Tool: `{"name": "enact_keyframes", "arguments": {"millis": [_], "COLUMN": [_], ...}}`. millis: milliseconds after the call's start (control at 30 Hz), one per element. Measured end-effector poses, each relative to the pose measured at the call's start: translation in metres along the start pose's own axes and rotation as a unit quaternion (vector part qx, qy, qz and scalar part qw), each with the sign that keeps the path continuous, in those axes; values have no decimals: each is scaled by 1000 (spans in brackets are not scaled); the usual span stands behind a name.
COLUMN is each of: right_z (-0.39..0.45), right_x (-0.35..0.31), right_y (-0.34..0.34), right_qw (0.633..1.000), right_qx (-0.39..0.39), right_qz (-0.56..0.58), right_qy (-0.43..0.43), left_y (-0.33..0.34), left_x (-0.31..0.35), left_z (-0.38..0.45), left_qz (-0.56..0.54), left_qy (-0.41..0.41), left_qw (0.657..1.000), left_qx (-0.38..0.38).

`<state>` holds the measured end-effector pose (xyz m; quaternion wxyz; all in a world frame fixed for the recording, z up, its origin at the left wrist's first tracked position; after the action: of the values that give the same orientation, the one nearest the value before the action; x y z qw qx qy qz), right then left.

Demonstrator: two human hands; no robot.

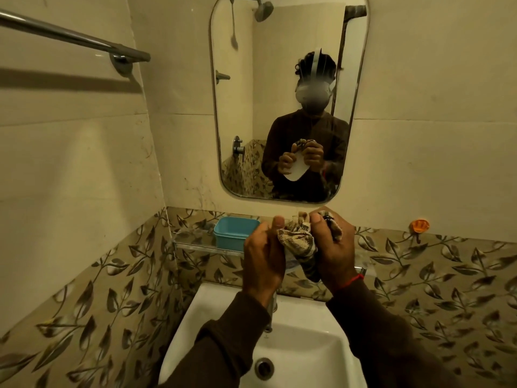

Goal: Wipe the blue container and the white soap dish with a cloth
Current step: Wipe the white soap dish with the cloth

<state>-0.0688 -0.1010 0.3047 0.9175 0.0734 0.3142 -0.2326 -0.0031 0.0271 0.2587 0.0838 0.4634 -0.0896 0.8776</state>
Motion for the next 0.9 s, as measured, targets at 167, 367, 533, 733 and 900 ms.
{"name": "enact_keyframes", "arguments": {"millis": [167,367,533,733,900], "right_z": [4,-24,-20,-15,-16], "right_x": [3,39,43,38,-6], "right_y": [-7,0,-7,-9,29], "right_qw": [985,953,972,974,963], "right_qx": [61,134,128,93,-35], "right_qz": [146,200,98,-92,-266], "right_qy": [62,185,171,182,-14], "left_y": [9,12,23,32,38], "left_x": [-32,-39,-42,-40,-43], "left_z": [-9,-2,-4,-9,-22], "left_qz": [-192,-435,-444,-422,-440], "left_qy": [-174,-256,-284,-260,-309], "left_qw": [966,855,847,868,842], "left_qx": [1,119,67,0,-33]}}
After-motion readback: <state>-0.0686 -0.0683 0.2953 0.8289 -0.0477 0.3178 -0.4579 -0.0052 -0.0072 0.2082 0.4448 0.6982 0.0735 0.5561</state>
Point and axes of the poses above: each hand's wrist, its own z-axis towards the middle knuckle, its own y-axis out of the palm, x = y × z, the point moved 9 cm from there along z, towards the middle knuckle, and after that the axes turned 5 degrees about -x, right-handed, at the moved point
